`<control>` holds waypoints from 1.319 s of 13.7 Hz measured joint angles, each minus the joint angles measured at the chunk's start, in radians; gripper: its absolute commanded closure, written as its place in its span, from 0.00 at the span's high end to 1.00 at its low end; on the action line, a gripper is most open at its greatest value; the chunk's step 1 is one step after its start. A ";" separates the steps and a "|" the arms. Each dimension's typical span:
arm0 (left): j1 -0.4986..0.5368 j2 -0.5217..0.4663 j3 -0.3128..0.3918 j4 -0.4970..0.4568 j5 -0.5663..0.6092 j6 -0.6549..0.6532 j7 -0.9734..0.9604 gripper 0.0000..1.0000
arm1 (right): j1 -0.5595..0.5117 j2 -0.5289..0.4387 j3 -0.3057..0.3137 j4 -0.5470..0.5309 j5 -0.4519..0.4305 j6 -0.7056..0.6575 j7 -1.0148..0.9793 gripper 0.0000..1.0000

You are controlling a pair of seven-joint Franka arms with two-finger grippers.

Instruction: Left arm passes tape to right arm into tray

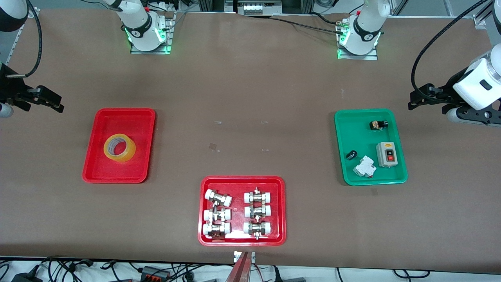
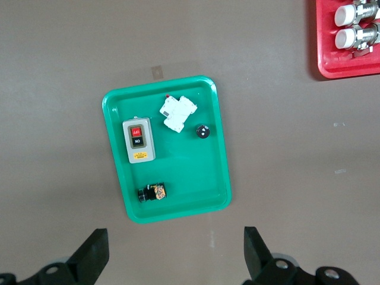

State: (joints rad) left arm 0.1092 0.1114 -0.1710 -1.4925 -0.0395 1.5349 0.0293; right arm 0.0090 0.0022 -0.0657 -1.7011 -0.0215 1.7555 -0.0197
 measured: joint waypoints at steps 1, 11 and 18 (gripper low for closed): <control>0.000 0.000 0.000 0.000 0.000 0.000 0.000 1.00 | 0.000 0.000 0.000 0.002 0.000 0.000 0.000 1.00; 0.001 0.000 0.000 0.000 0.000 0.003 0.000 1.00 | -0.051 0.000 0.048 0.002 0.001 -0.015 -0.003 1.00; 0.003 0.000 0.000 0.000 0.000 0.011 0.000 1.00 | -0.051 -0.013 0.049 -0.001 0.001 -0.029 -0.003 1.00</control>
State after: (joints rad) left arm 0.1127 0.1114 -0.1710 -1.4928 -0.0396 1.5456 0.0293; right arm -0.0418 -0.0104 -0.0167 -1.7019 -0.0205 1.7260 -0.0225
